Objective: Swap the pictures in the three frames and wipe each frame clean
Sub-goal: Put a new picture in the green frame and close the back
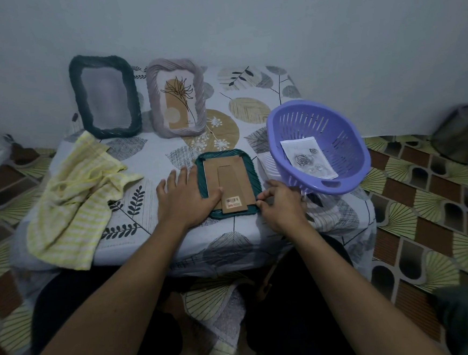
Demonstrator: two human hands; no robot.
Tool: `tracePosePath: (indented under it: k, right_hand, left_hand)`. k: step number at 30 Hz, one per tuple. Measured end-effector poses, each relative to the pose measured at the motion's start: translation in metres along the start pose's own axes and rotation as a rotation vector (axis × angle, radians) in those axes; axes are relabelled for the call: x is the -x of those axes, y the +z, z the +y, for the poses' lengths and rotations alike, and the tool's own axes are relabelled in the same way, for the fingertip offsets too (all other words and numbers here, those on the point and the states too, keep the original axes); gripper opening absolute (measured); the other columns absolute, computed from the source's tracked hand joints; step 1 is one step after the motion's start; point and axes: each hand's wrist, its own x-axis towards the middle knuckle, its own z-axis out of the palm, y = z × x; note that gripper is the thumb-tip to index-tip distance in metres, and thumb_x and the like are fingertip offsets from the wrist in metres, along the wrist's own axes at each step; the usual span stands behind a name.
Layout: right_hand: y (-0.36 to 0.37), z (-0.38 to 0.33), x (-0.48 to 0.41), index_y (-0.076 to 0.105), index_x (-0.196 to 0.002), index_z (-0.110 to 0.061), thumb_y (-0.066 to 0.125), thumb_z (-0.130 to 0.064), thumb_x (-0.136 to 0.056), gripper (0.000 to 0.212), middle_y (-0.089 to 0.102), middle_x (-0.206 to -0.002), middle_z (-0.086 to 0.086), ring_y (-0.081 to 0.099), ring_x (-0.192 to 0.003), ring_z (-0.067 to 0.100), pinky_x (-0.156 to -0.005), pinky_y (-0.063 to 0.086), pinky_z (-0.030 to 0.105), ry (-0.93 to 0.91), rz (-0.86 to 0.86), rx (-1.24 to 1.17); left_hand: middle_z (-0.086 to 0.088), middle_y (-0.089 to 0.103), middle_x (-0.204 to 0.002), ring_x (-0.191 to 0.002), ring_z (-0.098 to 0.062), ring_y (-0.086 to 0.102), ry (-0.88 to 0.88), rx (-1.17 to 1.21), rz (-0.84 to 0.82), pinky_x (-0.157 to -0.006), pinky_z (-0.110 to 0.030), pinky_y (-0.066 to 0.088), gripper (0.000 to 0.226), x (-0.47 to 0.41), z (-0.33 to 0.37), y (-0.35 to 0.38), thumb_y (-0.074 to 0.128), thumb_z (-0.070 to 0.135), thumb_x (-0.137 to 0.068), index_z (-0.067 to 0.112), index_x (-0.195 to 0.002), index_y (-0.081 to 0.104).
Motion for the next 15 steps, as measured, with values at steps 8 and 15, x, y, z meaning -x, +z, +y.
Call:
tracePosePath:
  k: [8, 15]
  right_hand:
    - [-0.0047, -0.0048, 0.0093, 0.072, -0.097, -0.033, 0.067, -0.032, -0.092, 0.008, 0.045, -0.15, -0.016, 0.035, -0.136, 0.024, -0.103, 0.031, 0.043, -0.069, 0.078, 0.185]
    - [0.0005, -0.0092, 0.0083, 0.072, -0.099, -0.031, 0.068, -0.032, -0.091, 0.009, 0.044, -0.151, -0.015, 0.037, -0.134, 0.026, -0.101, 0.031, 0.045, -0.054, 0.118, 0.247]
  left_hand:
    - [-0.007, 0.019, -0.165, -0.151, -0.028, 0.015, -0.001, 0.008, 0.002, -0.119, -0.053, 0.012, 0.097, 0.0004, -0.0008, 0.0, 0.019, 0.084, -0.083, 0.022, -0.157, 0.016]
    - [-0.006, 0.017, -0.165, -0.151, -0.028, 0.013, -0.004, 0.009, -0.002, -0.119, -0.053, 0.012, 0.096, 0.0007, -0.0006, -0.0006, 0.021, 0.084, -0.084, 0.022, -0.157, 0.015]
